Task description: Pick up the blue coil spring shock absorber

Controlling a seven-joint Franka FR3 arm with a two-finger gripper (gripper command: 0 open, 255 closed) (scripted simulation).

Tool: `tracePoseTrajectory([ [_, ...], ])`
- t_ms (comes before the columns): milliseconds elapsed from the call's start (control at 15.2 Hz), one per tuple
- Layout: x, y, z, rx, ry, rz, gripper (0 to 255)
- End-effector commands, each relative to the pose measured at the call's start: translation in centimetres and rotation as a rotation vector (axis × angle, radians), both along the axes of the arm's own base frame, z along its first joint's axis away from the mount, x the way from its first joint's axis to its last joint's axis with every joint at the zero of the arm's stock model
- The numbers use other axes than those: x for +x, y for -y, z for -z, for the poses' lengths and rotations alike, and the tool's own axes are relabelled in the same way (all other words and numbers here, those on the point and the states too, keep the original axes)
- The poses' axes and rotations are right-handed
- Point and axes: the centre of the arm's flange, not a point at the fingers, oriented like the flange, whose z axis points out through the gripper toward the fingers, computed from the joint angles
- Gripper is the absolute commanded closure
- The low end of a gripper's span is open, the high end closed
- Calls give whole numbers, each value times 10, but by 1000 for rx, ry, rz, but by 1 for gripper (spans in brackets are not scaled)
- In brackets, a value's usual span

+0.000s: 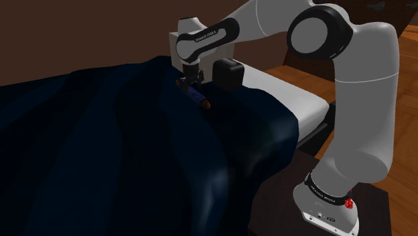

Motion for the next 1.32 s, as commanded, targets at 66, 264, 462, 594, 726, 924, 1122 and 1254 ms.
tracePoseTrajectory([
  [66,-1,0,8,0,0,0,0],
  [264,-1,-1,7,0,0,0,255],
  [462,-1,-1,7,0,0,0,255],
  [594,-1,-1,7,0,0,0,255],
  [726,-1,0,8,0,0,0,255],
  [924,-1,0,-8,0,0,0,255],
  [1122,-1,0,-24,0,0,0,255],
  [1254,-1,0,-35,0,0,0,255],
])
